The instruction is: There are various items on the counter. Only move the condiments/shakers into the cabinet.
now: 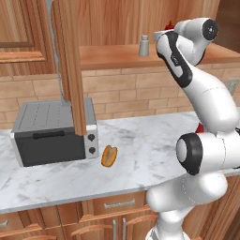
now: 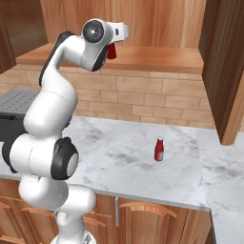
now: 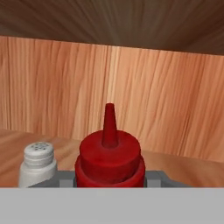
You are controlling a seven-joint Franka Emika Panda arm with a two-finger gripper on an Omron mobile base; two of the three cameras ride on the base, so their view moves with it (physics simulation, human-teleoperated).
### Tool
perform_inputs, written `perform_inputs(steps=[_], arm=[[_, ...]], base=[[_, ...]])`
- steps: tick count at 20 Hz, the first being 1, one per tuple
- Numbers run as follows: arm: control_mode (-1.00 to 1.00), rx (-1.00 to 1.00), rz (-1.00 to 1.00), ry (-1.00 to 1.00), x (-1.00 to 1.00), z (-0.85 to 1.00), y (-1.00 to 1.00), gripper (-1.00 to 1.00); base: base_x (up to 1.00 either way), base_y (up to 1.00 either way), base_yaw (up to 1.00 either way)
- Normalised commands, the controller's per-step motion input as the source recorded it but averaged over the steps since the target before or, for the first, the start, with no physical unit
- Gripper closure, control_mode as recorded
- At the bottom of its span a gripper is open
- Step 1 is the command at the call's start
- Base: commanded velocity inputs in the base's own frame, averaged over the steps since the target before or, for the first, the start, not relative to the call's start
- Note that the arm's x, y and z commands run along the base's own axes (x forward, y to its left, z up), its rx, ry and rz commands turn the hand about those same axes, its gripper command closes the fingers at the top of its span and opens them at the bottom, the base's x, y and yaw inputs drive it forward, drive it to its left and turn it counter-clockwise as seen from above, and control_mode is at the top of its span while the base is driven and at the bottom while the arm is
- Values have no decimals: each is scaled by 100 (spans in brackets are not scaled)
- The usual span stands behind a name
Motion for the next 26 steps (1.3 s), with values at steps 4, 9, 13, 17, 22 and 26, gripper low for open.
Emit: perform_inputs(steps=[4,9,13,17,22,26], arm=[[-100,0,0,0,32,0,0,100],[-100,2,0,0,36,0,0,100],[-100,3,0,0,42,-2,0,100],[-100,0,0,0,37,-22,0,100],[-100,0,0,4,35,-44,0,100],[-100,0,0,4,24,-58,0,100]], base=[[0,0,0],[0,0,0],[0,0,0],[0,0,0],[0,0,0],[0,0,0]])
